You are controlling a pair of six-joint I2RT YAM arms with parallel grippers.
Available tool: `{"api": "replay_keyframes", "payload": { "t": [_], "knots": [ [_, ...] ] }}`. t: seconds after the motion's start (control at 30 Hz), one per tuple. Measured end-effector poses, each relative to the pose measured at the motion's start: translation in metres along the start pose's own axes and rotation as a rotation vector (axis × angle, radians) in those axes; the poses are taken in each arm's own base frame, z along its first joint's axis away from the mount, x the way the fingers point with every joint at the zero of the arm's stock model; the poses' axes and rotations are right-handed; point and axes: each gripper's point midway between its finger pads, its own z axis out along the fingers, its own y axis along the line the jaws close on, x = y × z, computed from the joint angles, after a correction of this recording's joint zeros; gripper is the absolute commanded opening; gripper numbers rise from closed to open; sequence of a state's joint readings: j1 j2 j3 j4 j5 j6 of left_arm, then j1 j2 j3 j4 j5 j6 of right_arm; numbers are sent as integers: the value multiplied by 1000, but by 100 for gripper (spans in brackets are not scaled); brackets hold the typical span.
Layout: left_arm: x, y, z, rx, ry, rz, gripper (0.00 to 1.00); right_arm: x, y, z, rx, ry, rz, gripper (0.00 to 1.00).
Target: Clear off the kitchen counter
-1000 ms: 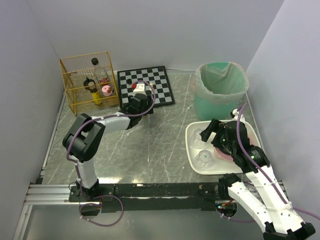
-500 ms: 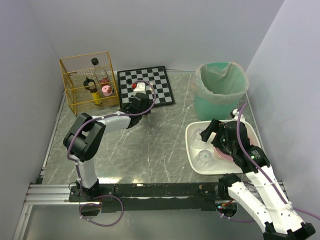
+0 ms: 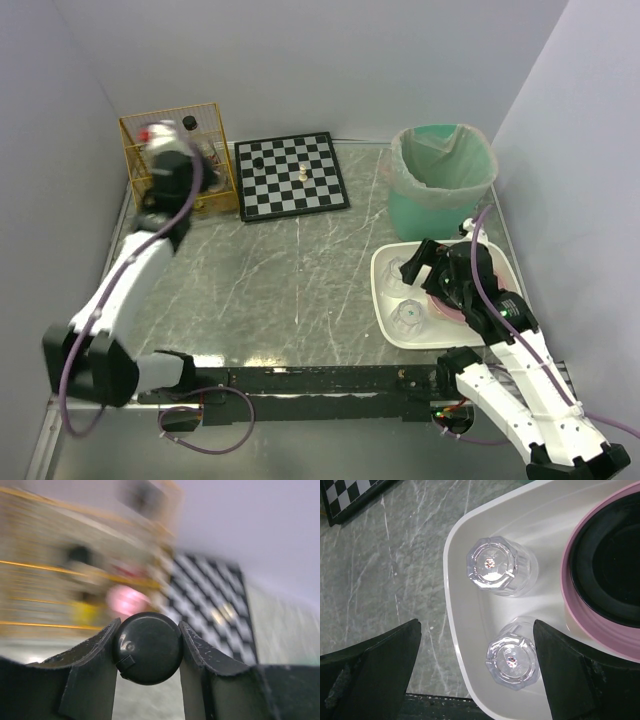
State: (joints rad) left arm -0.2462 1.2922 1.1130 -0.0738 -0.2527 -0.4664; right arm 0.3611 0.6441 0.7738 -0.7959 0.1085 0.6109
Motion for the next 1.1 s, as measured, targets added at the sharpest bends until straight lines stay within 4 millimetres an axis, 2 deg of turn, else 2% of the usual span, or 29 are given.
{"api": "replay_keyframes", "payload": {
  "t": [0.07, 0.13, 0.23, 0.4, 0.47, 0.63, 0.9, 1.1],
  "knots": [
    [-40, 43, -19, -105, -103, -40, 1, 2, 0, 3, -3, 7, -1, 100],
    [-56, 70, -37, -177, -150, -58, 1, 6, 0, 6, -7, 20, -3, 100],
    [-62, 101, -48, -257, -159, -84, 0, 10, 2, 9, -14, 43, -10, 99],
    [-64, 161, -45, -415, -159, -141, 1, 13, 2, 12, -13, 64, -36, 100],
    [-63, 179, -39, -461, -154, -155, 1, 13, 1, 13, -6, 70, -44, 100],
    [-59, 193, -12, -455, -143, -158, 1, 13, 0, 13, -7, 67, -49, 100],
    [-54, 192, 28, -373, -147, -105, 1, 15, 0, 18, 5, 85, -58, 100],
    [-37, 199, 42, -370, -110, -80, 1, 16, 1, 23, 10, 101, -63, 99]
  ]
}}
